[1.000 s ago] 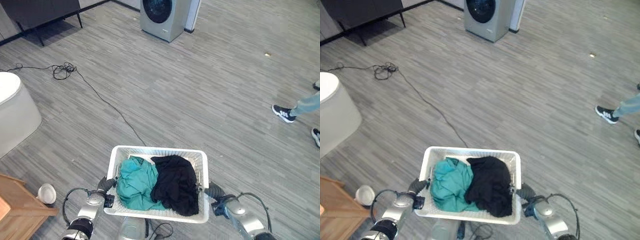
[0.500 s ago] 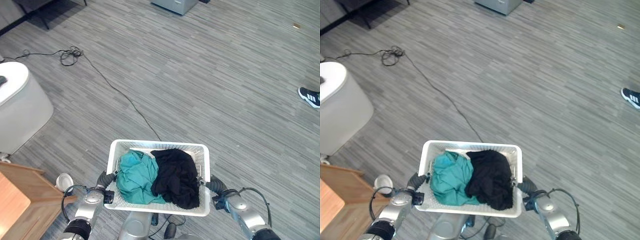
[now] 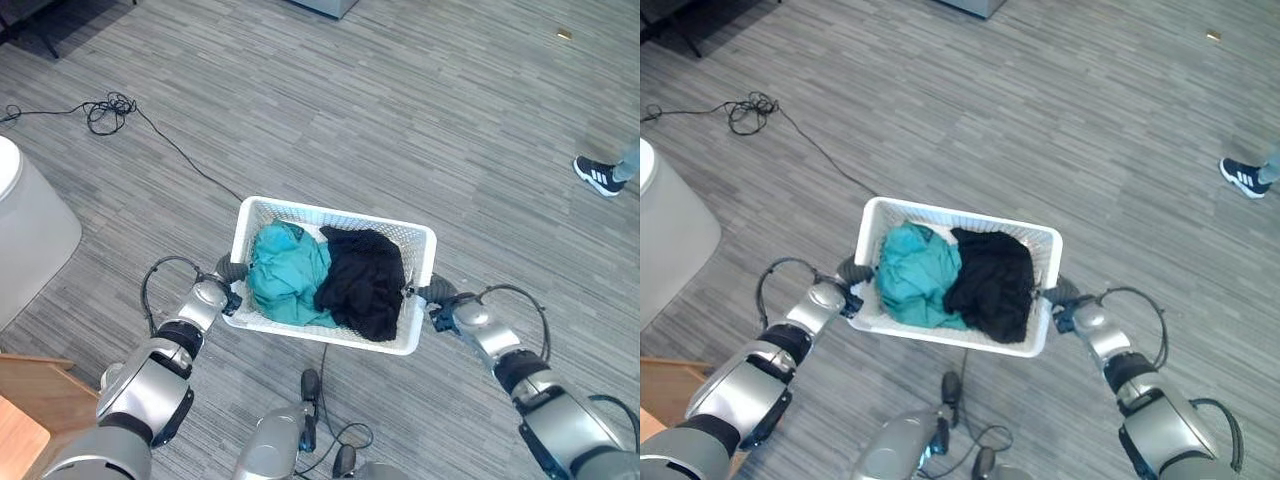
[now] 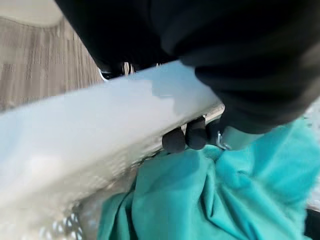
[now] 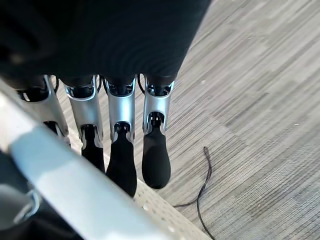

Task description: Grab the laundry basket,head to the washer,open it,put in the laundry and shut it.

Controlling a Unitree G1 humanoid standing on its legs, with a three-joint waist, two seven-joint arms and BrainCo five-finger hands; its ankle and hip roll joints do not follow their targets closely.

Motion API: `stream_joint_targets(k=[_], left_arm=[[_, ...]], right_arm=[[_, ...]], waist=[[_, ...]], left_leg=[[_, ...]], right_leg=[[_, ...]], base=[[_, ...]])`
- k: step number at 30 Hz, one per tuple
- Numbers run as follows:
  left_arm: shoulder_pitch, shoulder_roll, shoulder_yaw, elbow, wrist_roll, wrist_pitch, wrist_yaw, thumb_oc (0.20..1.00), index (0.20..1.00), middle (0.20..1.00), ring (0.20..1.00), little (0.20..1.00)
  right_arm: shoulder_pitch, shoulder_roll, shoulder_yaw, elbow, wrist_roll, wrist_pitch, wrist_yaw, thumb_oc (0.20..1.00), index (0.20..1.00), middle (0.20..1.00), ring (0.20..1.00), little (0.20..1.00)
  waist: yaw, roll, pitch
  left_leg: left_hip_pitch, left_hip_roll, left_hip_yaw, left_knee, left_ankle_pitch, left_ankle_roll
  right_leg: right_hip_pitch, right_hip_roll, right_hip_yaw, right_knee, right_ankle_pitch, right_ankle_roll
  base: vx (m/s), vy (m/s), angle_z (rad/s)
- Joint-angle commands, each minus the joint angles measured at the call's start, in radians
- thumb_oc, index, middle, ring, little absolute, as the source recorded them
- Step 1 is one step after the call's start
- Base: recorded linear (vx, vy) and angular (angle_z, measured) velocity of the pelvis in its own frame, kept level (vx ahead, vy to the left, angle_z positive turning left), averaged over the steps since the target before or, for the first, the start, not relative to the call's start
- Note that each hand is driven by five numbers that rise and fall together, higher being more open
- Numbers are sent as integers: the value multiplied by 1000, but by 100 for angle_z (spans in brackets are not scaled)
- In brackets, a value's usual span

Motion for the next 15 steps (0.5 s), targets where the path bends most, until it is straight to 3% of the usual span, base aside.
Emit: stream_joint_targets(k=[1,4,6,8,9,11,13,14,15], left_arm=[[-61,22,-12,-58,59,-15,28,200,200,200,200,200],[-94,27,-31,-51,61,-15,28,200,200,200,200,200],[-116,32,-51,-77,83,-13,24,200,200,200,200,200],[-106,31,-51,-95,91,-10,19,200,200,200,200,200],[-105,30,-50,-96,91,-10,19,200,200,200,200,200],[-91,26,-50,-120,98,-5,12,200,200,200,200,200],[-84,16,-35,-135,93,-3,16,200,200,200,200,200],[-79,11,-28,-134,101,1,15,200,200,200,200,200],[-71,15,-20,-129,107,5,14,200,200,200,200,200]], right_arm=[[-57,-30,-79,-90,34,-47,20,200,200,200,200,200],[-68,-40,-76,-84,39,-47,18,200,200,200,200,200],[-39,-52,-98,-110,38,-44,23,200,200,200,200,200],[-9,-53,-115,-130,39,-44,31,200,200,200,200,200],[-8,-54,-115,-131,39,-44,31,200,200,200,200,200],[43,-60,-141,-160,41,-46,40,200,200,200,200,200],[95,-92,-170,-207,37,-48,44,200,200,200,200,200],[126,-94,-183,-231,33,-46,52,200,200,200,200,200],[146,-85,-186,-257,27,-42,60,200,200,200,200,200]], waist=[[12,-27,5],[1,-20,3],[-23,9,-3],[-44,45,0],[-44,44,1],[-74,79,16],[-128,97,34],[-146,97,43],[-154,95,49]], left_leg=[[-94,51,3,118,29,-37],[-69,38,-4,113,24,-30],[9,14,-41,66,25,-11],[72,25,-72,35,23,0],[73,24,-73,35,23,0],[134,37,-105,26,18,12],[190,36,-156,18,24,16],[224,29,-163,8,21,15],[259,27,-147,-4,1,13]], right_leg=[[107,-81,19,-82,481,35],[101,-69,31,-24,504,39],[56,-32,44,163,566,51],[-13,-3,42,304,583,49],[-14,-4,42,309,580,49],[-86,36,38,467,557,45],[-249,126,61,543,494,38],[-287,107,32,519,468,20],[-293,31,-30,440,460,7]], base=[[43,63,-11],[91,80,5],[215,150,29],[153,98,32],[115,90,23],[136,81,36],[182,55,27],[245,75,51],[254,63,78]])
